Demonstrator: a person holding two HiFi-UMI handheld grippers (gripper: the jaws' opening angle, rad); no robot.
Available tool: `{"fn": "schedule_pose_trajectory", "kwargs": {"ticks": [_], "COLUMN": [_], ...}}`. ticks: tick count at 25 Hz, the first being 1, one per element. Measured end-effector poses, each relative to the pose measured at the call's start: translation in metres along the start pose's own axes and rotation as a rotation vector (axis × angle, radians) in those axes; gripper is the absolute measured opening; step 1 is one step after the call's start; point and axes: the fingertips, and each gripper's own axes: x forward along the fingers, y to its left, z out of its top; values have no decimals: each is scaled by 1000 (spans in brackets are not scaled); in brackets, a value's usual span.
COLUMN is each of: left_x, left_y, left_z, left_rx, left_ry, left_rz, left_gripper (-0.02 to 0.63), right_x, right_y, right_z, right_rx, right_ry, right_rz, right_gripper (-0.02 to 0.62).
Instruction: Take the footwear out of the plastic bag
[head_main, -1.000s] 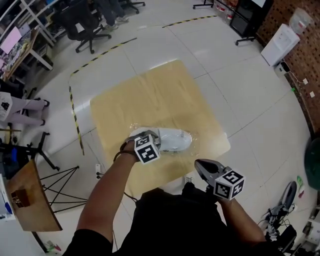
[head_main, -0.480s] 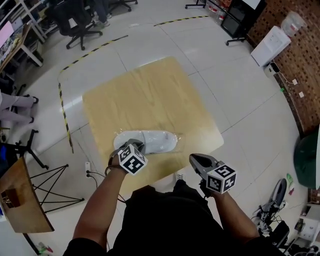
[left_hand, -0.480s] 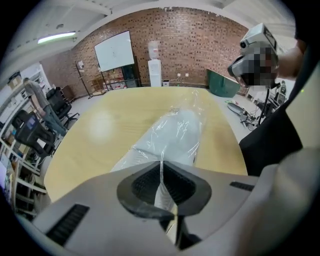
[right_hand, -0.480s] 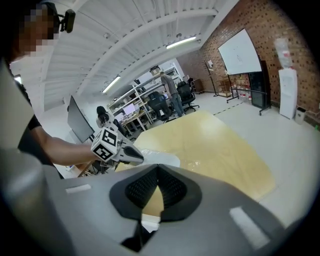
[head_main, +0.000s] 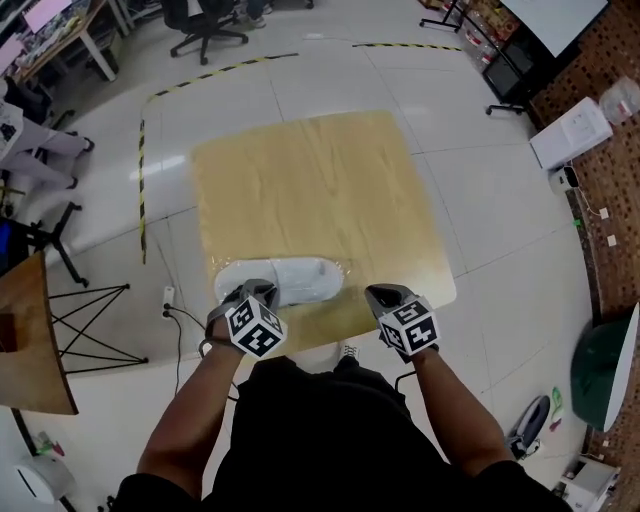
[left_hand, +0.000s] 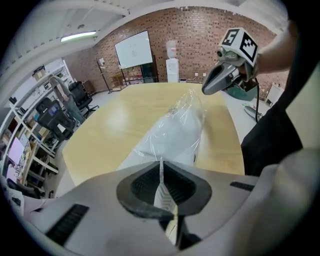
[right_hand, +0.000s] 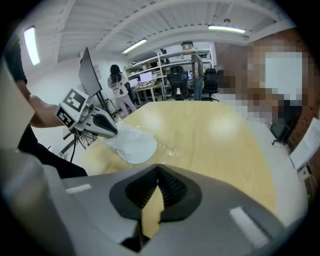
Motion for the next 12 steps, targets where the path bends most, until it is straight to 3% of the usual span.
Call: {"fn": "schedule_pose_trajectory", "kwargs": {"ticks": [3, 8, 12], "left_x": [0, 2, 1], "left_y": [2, 5, 4], "left_z": [-1, -3, -6], "left_rx": [5, -30, -41], "left_ry": [-22, -35, -44], "left_rz": [58, 94, 78], "left_gripper": [29, 25, 25], "right_x": [27, 45, 34], "right_y": [16, 27, 20], "right_z": [3, -22, -43], "right_rx": [-92, -322, -353], "right_ry": [50, 167, 177], "right_rz": [42, 30, 29], "right_gripper": [17, 40, 6]}}
